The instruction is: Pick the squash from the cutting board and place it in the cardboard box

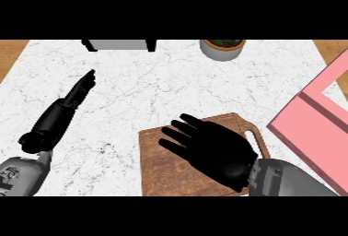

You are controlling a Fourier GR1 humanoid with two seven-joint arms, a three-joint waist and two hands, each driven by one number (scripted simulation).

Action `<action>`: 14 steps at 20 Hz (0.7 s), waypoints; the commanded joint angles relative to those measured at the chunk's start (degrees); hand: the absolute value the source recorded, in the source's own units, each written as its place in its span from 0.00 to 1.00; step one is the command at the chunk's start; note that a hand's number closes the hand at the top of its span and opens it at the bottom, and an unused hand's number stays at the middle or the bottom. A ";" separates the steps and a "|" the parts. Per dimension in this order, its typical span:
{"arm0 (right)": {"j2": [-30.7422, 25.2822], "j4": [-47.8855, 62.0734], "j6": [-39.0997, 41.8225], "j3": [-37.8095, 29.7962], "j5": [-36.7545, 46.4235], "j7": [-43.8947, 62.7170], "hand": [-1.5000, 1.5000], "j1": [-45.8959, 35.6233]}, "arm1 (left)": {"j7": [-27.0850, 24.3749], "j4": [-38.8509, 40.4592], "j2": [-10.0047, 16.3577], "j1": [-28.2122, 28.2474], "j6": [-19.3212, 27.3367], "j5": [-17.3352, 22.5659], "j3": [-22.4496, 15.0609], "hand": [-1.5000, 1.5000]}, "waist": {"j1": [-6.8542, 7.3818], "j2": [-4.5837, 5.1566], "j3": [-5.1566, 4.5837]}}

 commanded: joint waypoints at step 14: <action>5.59 11.56 -8.00 -1.52 18.44 -9.12 0.00 4.13 | 1.79 3.51 -7.42 -4.05 -4.60 -6.27 5.54 0.50 | -0.26 0.08 0.00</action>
